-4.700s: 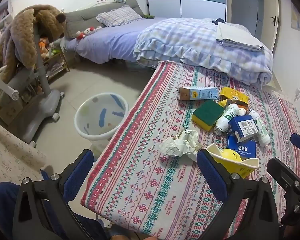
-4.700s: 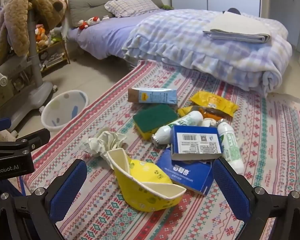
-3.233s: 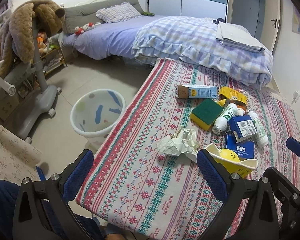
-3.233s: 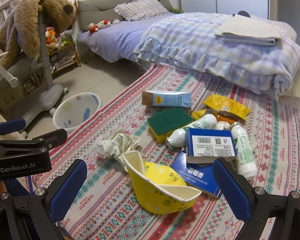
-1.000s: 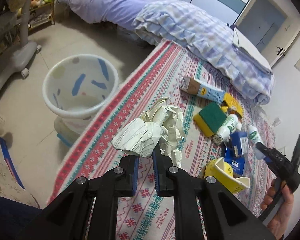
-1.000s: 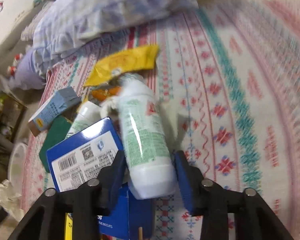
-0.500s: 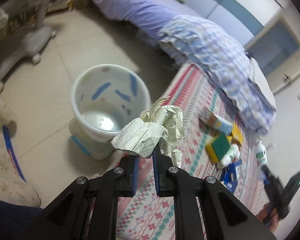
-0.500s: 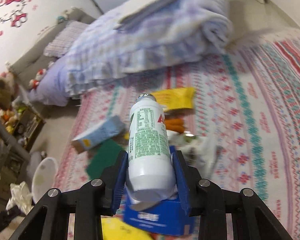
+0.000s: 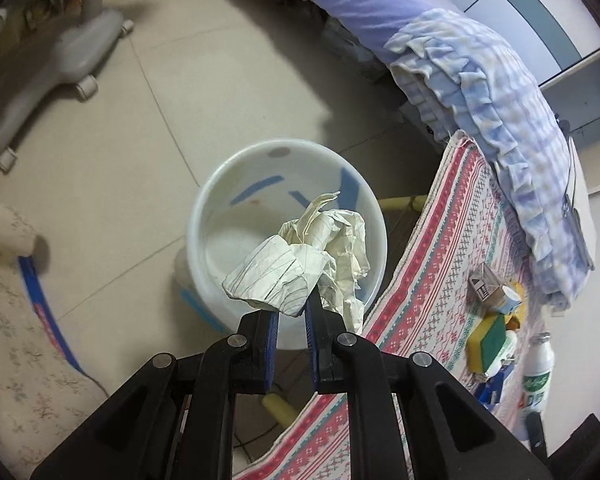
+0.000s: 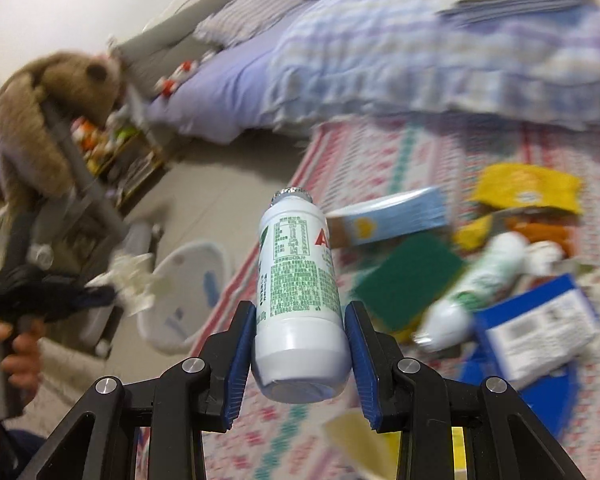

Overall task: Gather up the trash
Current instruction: 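Carry paper and bottle over the wastebasket and open both grippers to drop them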

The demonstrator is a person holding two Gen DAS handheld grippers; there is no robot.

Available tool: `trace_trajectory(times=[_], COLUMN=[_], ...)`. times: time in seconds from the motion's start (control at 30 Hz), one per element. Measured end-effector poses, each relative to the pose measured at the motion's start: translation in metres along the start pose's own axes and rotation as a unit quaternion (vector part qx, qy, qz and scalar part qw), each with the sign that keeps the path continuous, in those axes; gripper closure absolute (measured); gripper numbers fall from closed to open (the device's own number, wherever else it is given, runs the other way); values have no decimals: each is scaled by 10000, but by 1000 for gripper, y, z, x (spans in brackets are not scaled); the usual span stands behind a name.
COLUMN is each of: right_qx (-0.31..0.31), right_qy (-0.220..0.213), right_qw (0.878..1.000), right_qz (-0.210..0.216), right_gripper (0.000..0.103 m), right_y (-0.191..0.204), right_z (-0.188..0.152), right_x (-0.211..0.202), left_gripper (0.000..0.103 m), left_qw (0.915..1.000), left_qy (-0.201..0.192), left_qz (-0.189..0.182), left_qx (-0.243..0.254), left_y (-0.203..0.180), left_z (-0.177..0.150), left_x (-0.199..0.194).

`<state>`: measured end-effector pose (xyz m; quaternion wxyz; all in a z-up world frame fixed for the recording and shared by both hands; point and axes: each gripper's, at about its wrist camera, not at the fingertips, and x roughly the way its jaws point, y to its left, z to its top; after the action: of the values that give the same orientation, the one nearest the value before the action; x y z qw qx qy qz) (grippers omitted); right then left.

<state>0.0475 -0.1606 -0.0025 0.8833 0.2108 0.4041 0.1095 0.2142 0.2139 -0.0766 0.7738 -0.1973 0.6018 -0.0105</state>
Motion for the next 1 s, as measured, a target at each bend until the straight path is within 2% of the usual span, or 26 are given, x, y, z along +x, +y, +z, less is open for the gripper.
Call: trace_trajectory(times=[0.13, 0.27, 0.3, 0.37, 0.4, 0.43, 0.6, 0.77, 0.9, 0.93, 0.97, 1.0], right_qx=[-163, -416, -470, -399, -380, -402, -453, -653, -713, -711, -701, -684], right_qy=[242, 470, 503, 606, 637, 669, 1014, 1266, 1458, 1493, 1504, 1474], right_qw=[9992, 9974, 9970, 9963, 9960, 9958, 9930, 9895, 9863, 9860, 9860, 9867], right_qz=[265, 349, 357, 460, 494, 487, 408, 262, 289, 217, 137, 98], right_gripper=[62, 62, 62, 62, 62, 62, 62, 62, 61, 54, 43, 39], right_y=[30, 61, 70, 82, 87, 92, 115, 131, 138, 140, 140, 140], right_z=[1, 5, 7, 11, 12, 13, 13, 13, 13, 13, 13, 13], right_x=[30, 67, 78, 103, 111, 121, 173, 208, 230, 234, 236, 235], left_gripper=[89, 86, 81, 60, 44, 40, 40, 40, 40, 40, 40, 40], left_qw=[9998, 10000, 9999, 9997, 9995, 9992, 9980, 9954, 9949, 9949, 9948, 9946], left_qy=[-100, 46, 62, 73, 49, 3, -126, -269, -299, -307, -287, -258], left_qz=[170, 8, -22, -17, 31, 64, -105, -65, 49, 82, 97, 85], left_qx=[80, -46, -76, -212, -299, -387, -603, -922, -960, -957, -972, -1007], left_y=[1, 3, 3, 8, 11, 15, 28, 36, 33, 33, 33, 34], left_z=[3, 7, 9, 12, 12, 12, 13, 7, -2, -4, -8, -10], left_x=[6, 14, 15, 15, 15, 13, -1, -10, -12, -12, -13, -13])
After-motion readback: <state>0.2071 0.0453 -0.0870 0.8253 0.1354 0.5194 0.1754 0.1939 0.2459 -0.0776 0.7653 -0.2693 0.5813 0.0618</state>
